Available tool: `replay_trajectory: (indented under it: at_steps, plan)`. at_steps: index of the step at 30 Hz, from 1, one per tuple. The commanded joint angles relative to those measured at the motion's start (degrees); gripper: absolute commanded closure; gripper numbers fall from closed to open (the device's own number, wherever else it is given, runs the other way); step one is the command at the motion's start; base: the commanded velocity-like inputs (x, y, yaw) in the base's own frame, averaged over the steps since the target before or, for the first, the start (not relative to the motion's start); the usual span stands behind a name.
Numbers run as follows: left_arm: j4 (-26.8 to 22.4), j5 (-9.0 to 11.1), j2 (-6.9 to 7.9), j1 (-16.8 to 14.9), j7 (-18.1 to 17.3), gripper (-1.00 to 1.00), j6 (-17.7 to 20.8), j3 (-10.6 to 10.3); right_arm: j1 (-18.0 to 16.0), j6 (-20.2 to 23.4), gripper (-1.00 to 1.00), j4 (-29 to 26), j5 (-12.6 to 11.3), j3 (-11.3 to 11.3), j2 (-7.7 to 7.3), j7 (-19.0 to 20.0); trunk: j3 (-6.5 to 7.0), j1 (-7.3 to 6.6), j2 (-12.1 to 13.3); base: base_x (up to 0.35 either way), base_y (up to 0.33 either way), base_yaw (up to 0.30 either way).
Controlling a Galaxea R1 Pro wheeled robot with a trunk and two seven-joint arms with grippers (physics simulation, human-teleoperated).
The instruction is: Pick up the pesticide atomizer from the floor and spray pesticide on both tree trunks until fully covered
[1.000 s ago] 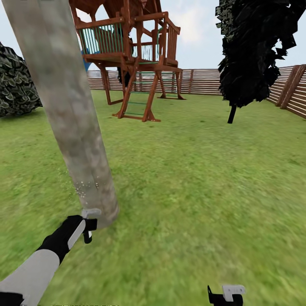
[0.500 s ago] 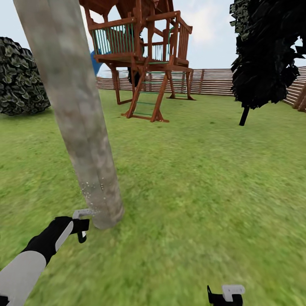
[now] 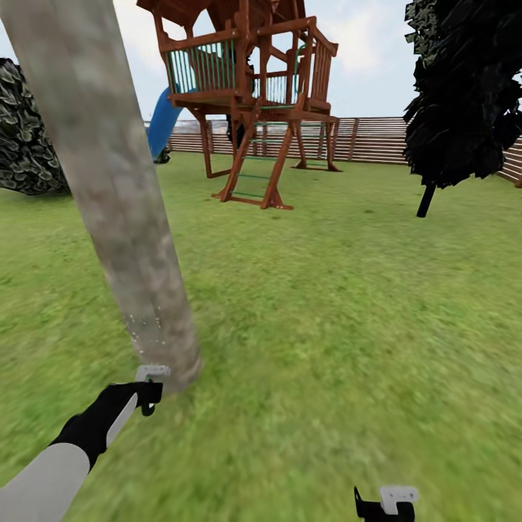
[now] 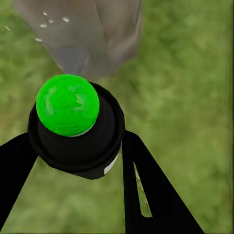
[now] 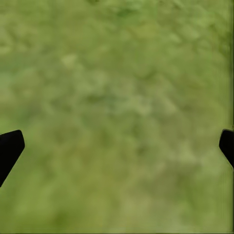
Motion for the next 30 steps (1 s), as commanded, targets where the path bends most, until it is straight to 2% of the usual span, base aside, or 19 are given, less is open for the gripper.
replay_trajectory:
  at_steps: [1,6,15,18,30]
  plan:
    - [0.1,0.0,0.0,0.0,0.0,1.0,0.0,0.1,0.0,0.0,-1.0,0.0,0.0,0.0,0.0,0.0,0.0,0.0,0.0,0.268,-0.17,0.0]
    - [0.4,-0.2,0.67,0.0,0.0,1.0,0.0,0.3,0.0,0.0,-1.0,0.0,0.0,0.0,0.0,0.0,0.0,0.0,0.0,0.157,-0.104,0.132]
    - [0.3,-0.1,0.38,0.0,0.0,1.0,0.2,0.3,0.0,0.0,-1.0,0.0,0.0,0.0,0.0,0.0,0.0,0.0,0.0,0.004,-0.016,0.262]
    - [0.3,-0.5,0.0,0.0,0.1,1.0,0.2,0.1,0.0,0.0,-1.0,0.0,0.0,0.0,0.0,0.0,0.0,0.0,0.0,0.0,-0.224,0.047]
    - [0.3,-0.5,0.08,0.0,0.1,1.0,0.2,0.3,0.0,0.0,-1.0,0.0,0.0,0.0,0.0,0.0,0.0,0.0,0.0,0.042,-0.267,0.001]
